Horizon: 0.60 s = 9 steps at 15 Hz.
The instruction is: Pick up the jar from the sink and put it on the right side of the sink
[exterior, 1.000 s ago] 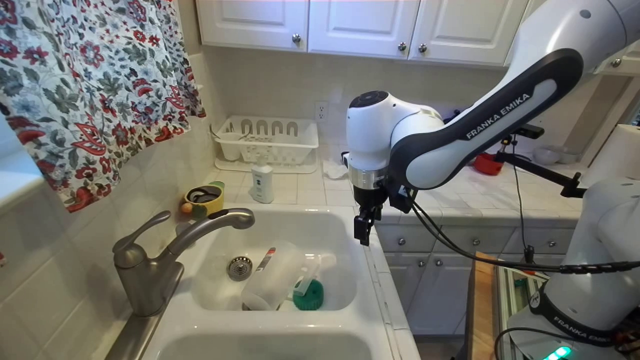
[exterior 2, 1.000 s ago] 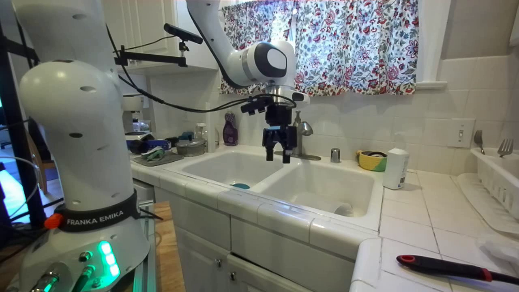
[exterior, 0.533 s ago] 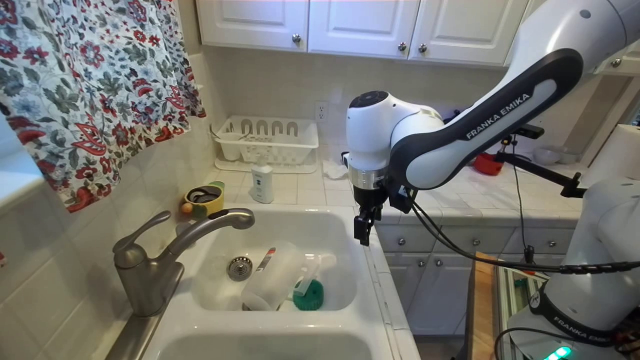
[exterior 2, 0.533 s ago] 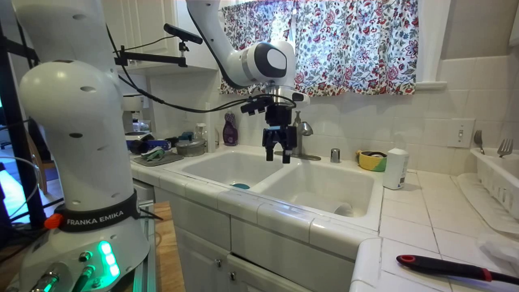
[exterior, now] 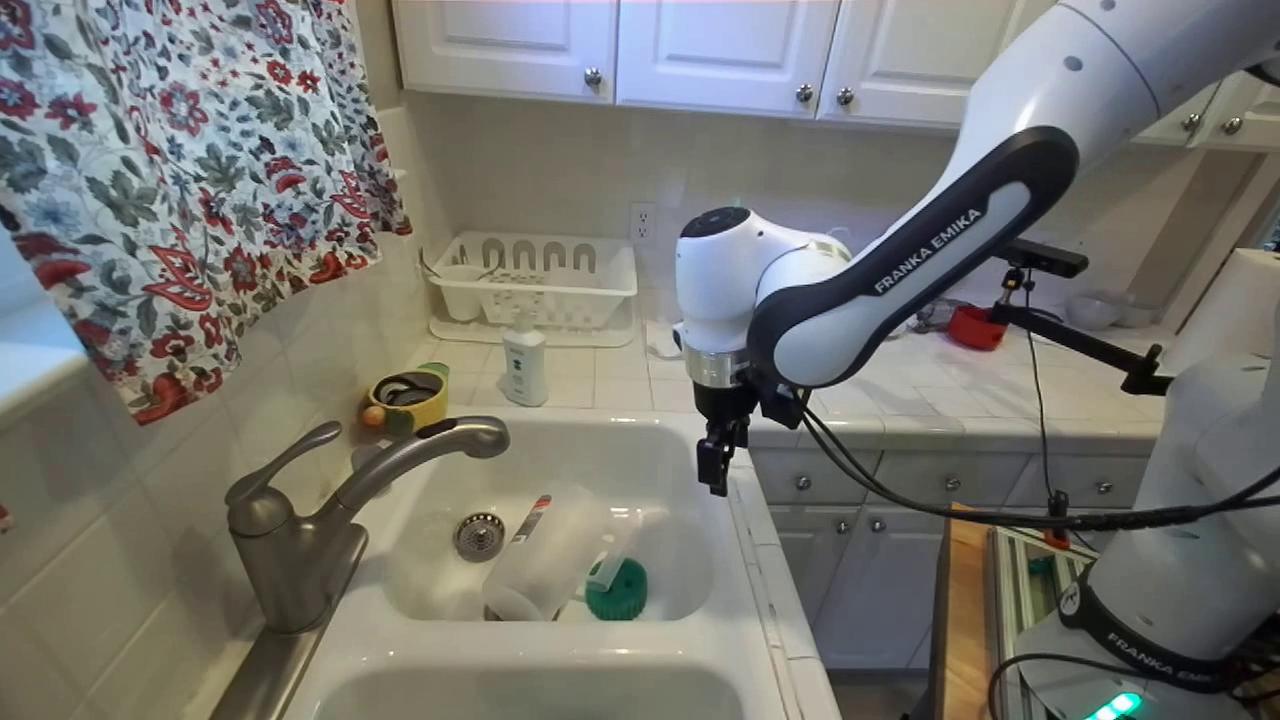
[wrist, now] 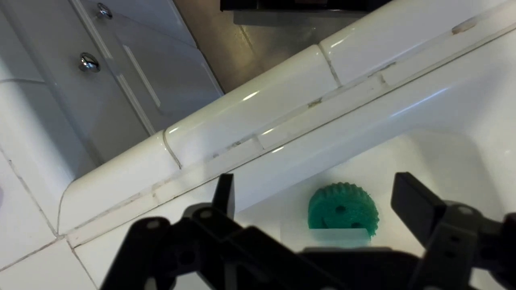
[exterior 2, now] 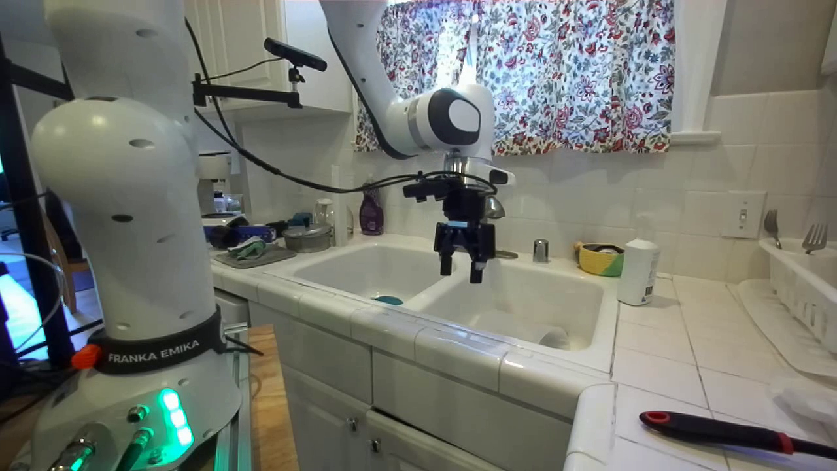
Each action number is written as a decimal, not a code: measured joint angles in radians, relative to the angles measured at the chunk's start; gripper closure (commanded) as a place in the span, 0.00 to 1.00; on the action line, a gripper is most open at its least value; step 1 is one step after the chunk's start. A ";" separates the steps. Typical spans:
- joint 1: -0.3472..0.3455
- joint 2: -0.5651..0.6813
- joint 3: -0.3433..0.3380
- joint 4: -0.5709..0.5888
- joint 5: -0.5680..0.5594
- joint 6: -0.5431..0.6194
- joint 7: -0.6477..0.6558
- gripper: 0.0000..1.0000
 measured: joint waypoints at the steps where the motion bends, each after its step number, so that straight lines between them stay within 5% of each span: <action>1: -0.002 0.023 -0.011 0.013 0.000 0.030 -0.014 0.00; 9: 0.003 0.171 -0.079 0.075 -0.099 0.334 -0.028 0.00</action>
